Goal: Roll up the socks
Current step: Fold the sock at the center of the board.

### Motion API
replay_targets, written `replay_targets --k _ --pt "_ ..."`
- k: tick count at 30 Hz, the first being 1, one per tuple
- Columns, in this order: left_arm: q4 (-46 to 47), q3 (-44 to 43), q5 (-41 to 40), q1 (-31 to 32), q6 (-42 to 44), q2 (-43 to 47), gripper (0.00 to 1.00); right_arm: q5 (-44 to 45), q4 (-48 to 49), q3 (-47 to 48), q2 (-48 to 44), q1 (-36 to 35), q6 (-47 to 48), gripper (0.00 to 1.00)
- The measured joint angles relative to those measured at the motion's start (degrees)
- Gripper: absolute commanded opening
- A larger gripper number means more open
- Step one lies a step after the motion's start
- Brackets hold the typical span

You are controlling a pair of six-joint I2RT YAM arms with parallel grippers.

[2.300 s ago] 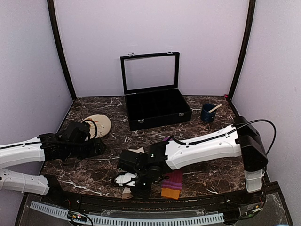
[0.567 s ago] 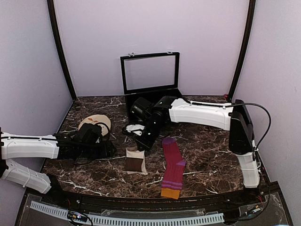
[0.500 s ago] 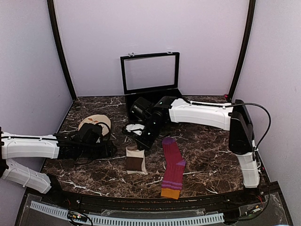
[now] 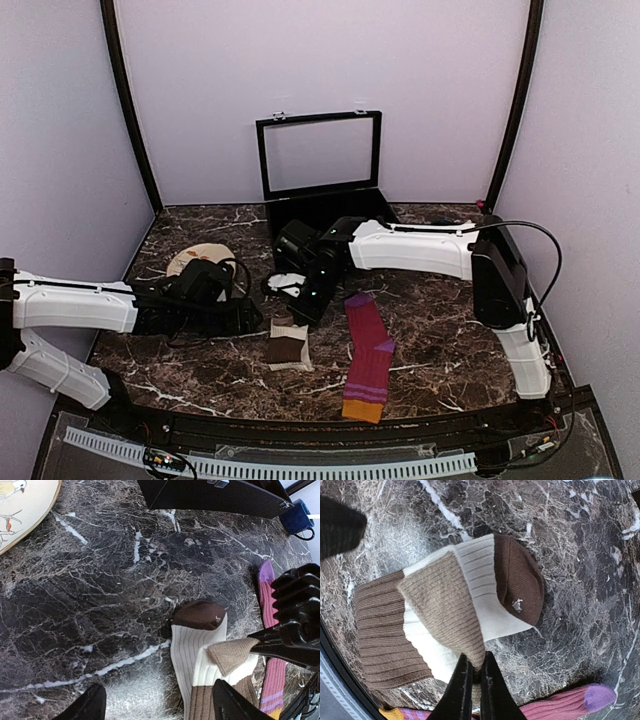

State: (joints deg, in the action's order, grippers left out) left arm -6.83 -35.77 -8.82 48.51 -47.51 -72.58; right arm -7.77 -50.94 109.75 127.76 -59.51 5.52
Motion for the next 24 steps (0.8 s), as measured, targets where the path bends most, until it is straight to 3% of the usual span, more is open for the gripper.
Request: replay_targets --k 13,24 --pt "2.4 -1.0 1.2 2.5 0.6 -3.7 0.76 1.1 1.2 -0.2 1.6 1.2 -0.4 0.36" --pt "2.6 -1.8 1.3 3.5 0.8 -4.1 0.76 4.1 2.6 -1.0 1.5 1.9 -1.7 0.43"
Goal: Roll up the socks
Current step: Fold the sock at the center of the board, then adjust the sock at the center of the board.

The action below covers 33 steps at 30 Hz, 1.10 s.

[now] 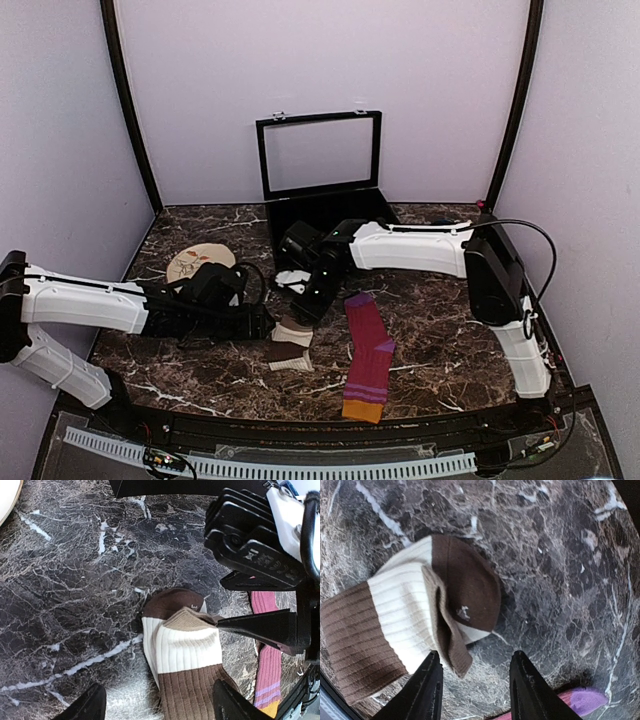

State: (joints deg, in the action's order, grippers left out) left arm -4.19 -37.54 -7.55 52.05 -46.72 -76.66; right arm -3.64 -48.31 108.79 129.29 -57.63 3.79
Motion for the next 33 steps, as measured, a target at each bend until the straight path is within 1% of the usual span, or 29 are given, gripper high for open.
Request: replay_targets --k 4,7,13,19,27,33 --pt "0.4 -0.5 0.1 0.0 0.9 -0.7 0.76 0.5 1.5 -3.2 -1.7 0.0 -1.6 0.44" --pt "0.7 -1.8 0.1 0.0 2.8 -2.3 0.76 0.4 3.7 -7.7 -4.3 0.0 -3.8 0.44" --pt "1.6 -5.7 0.2 0.2 8.8 -6.3 0.76 -0.5 8.9 -15.3 -9.7 0.0 -9.1 0.43" --pt "2.4 -8.1 0.3 0.2 14.6 -10.1 0.74 -1.6 14.0 -19.0 -12.5 0.0 -14.0 0.40" --pt "3.9 -8.1 0.5 0.2 19.8 -12.3 0.65 -2.4 17.8 -22.2 -12.6 0.0 -17.7 0.34" --pt "5.9 -8.0 1.5 -0.6 21.9 -12.6 0.60 -3.2 19.7 -23.3 -12.6 0.1 -19.2 0.27"
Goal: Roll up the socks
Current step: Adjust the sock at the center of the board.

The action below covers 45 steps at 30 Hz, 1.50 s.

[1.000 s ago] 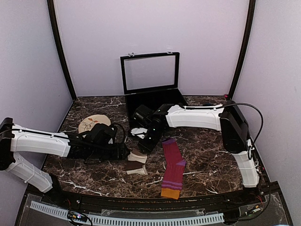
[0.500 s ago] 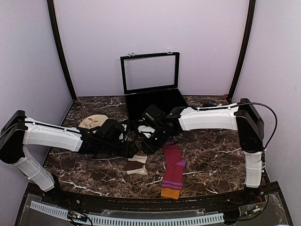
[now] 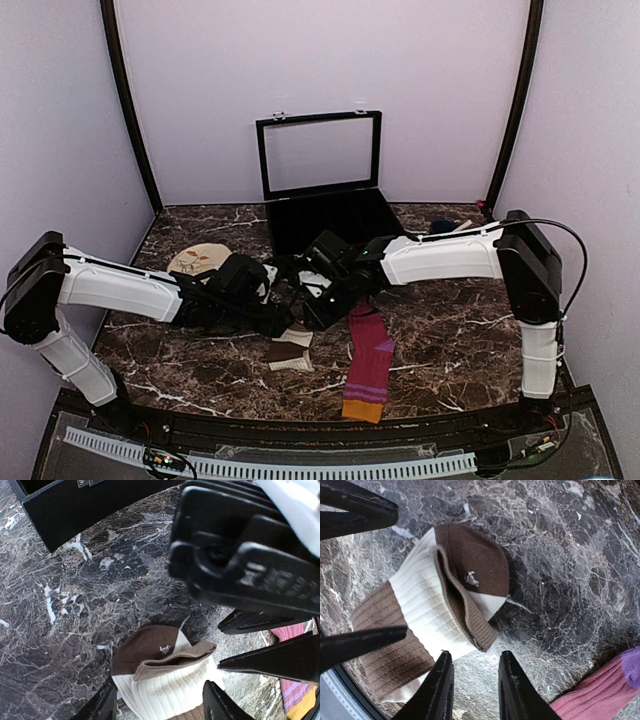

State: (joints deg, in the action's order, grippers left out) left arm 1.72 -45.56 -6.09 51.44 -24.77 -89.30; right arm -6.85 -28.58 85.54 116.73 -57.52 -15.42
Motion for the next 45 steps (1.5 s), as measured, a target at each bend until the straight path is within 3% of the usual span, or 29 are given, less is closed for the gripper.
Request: replay_targets --k 20,31,45 --pt "0.5 4.6 2.4 -1.2 -1.7 4.9 0.56 -2.8 1.7 0.0 2.0 0.7 -0.1 0.25" --pt "0.4 7.3 4.2 -1.2 -4.3 7.3 0.53 -3.0 1.6 0.0 4.7 0.7 0.6 0.10" --pt "1.5 11.3 7.9 -0.3 -8.2 11.1 0.49 -2.1 -0.2 4.4 5.4 0.7 4.3 0.06"
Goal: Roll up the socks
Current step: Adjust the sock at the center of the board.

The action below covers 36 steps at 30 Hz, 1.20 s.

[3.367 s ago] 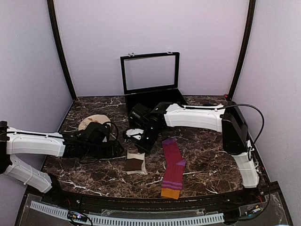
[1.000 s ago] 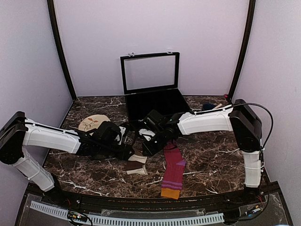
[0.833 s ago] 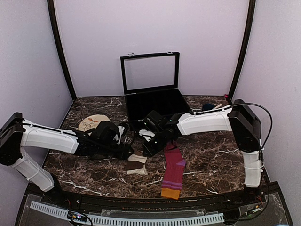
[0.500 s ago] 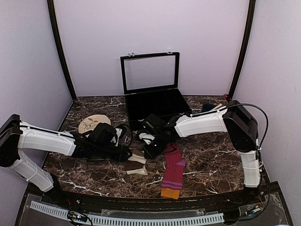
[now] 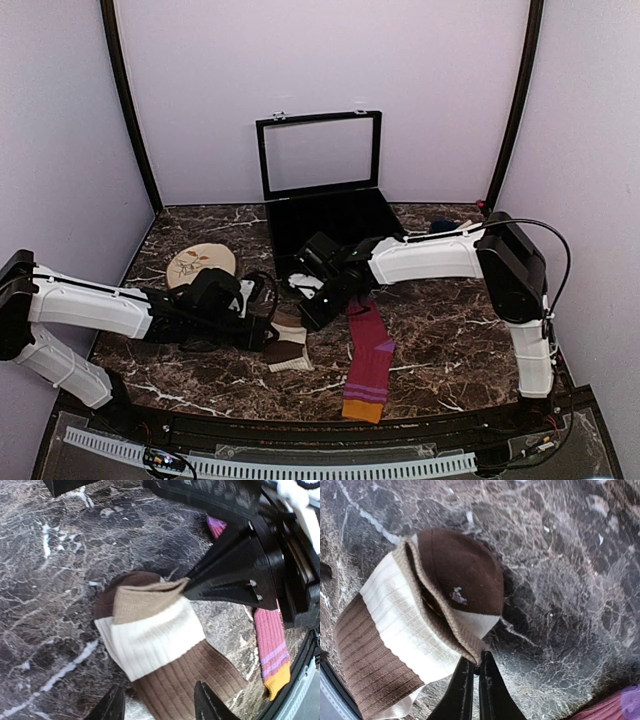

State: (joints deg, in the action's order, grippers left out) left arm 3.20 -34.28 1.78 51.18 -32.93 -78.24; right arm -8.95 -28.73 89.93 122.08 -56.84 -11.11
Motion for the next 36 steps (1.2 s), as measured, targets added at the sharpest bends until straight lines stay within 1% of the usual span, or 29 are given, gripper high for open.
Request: replay_targets --k 9,16,18,21,24,26,31,36 --pt "0.6 0.4 0.4 0.9 -1.0 0.1 0.48 0.0 -2.1 2.9 0.3 -0.1 1.9 0.07" --pt "1.5 0.6 0.4 1.3 -1.8 0.1 0.48 0.1 -3.9 6.1 2.5 -0.1 3.0 0.08" --pt "1.7 0.6 0.5 1.4 -1.9 0.1 0.48 0.2 -4.5 7.5 3.6 -0.1 3.4 0.12" --pt "2.6 0.6 0.6 1.5 -2.1 -0.3 0.48 0.5 -5.3 9.3 5.0 -0.1 3.9 0.21" --pt "3.0 0.6 0.6 1.6 -2.1 -1.3 0.47 1.3 -6.0 9.9 5.4 -0.1 4.1 0.35" --pt "3.0 0.6 0.6 1.6 -2.1 -1.9 0.47 1.7 -6.4 9.9 5.4 -0.1 4.2 0.40" --pt "3.0 0.4 0.1 1.6 -1.9 -2.4 0.47 2.9 -5.7 7.0 3.9 -0.1 3.3 0.43" --pt "3.1 -1.1 -0.7 1.6 -1.2 -2.7 0.47 2.9 -3.7 -0.2 -2.0 -0.2 1.7 0.44"
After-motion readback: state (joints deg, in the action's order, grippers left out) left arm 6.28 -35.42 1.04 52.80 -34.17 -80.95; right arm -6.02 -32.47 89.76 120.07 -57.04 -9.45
